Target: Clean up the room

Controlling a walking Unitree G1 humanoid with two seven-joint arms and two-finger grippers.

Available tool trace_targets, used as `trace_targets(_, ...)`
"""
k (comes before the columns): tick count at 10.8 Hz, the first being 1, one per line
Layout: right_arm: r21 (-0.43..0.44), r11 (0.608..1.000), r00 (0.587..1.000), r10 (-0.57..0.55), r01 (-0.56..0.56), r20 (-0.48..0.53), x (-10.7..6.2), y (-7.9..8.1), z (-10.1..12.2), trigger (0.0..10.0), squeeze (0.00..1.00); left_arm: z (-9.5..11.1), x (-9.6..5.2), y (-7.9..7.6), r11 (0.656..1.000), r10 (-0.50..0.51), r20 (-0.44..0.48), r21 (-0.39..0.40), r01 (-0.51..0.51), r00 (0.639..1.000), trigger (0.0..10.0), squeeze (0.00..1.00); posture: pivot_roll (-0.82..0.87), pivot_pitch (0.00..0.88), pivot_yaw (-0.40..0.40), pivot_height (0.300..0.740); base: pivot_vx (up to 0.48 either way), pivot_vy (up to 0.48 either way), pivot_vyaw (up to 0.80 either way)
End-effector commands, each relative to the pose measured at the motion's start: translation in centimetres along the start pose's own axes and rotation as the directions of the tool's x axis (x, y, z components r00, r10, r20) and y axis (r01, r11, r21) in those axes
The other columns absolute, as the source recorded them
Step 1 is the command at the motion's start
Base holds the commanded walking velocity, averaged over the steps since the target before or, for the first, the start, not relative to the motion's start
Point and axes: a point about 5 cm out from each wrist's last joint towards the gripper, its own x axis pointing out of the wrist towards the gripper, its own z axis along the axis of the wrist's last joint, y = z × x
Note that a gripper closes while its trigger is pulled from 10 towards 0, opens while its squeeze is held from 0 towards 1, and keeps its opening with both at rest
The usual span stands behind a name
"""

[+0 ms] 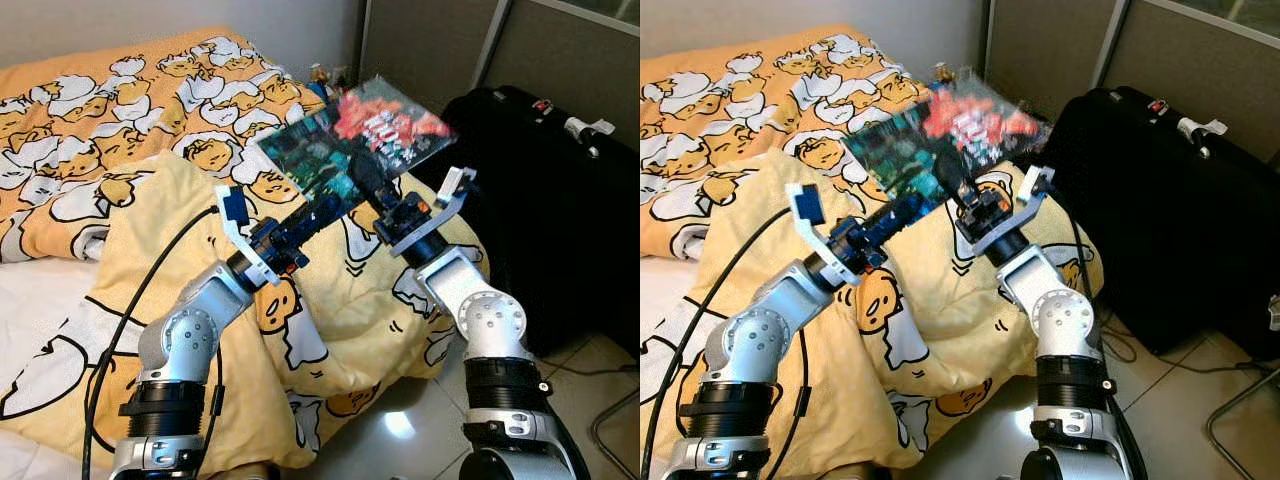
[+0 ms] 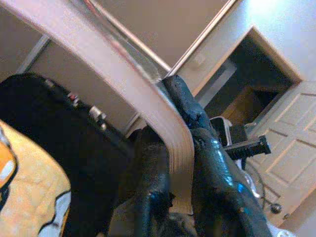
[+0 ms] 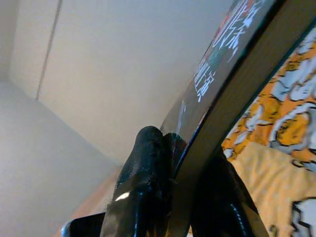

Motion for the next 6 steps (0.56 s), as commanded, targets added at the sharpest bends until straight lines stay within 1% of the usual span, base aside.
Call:
trace_targets(1, -0.085, 0.991, 0.985, -0.089, 0.102, 0.145, -0.6, -0.7, 3.1, 0.0, 0.0, 0.5, -0.9, -0.2, 1.0, -0.017, 0.007, 0.01, 0.017, 1.0, 10.0, 1.0, -0.01, 0.0, 0.003, 0.74, 0.0, 0.0, 0.0)
trace_targets(3, -0.091, 0.99, 0.987, -0.1, 0.112, 0.13, -0.6, -1.0, 3.1, 0.0, 0.0, 0.4, -2.3, 0.3, 0.999, 0.026, -0.012, 0.035, -0.025, 1.0, 10.0, 1.0, 0.0, 0.0, -0.011, 0.74, 0.0, 0.0, 0.0)
trace_targets(4, -0.105, 0.984, 0.986, -0.129, 0.14, 0.109, -0.7, -1.5, 2.9, 0.0, 0.0, 0.4, -3.4, 0.6, 0.998, 0.053, -0.018, 0.039, -0.052, 0.998, 10.0, 1.0, 0.01, 0.0, -0.016, 0.74, 0.0, 0.0, 0.0)
trace_targets(5, -0.124, 0.976, 0.98, -0.166, 0.18, 0.112, -1.0, -1.9, 3.0, 0.0, 0.0, 0.4, -4.4, 0.8, 0.995, 0.079, -0.037, 0.057, -0.077, 0.996, 10.0, 1.0, 0.0, 0.0, -0.008, 0.74, 0.0, 0.0, 0.0)
trace_targets(6, -0.194, 0.945, 0.963, -0.248, 0.265, 0.11, -1.7, -2.6, 3.5, 0.0, 0.0, 0.9, -6.6, 1.8, 0.975, 0.195, -0.047, 0.12, -0.188, 0.98, 10.0, 1.0, -0.01, 0.0, 0.004, 0.74, 0.0, 0.0, 0.0)
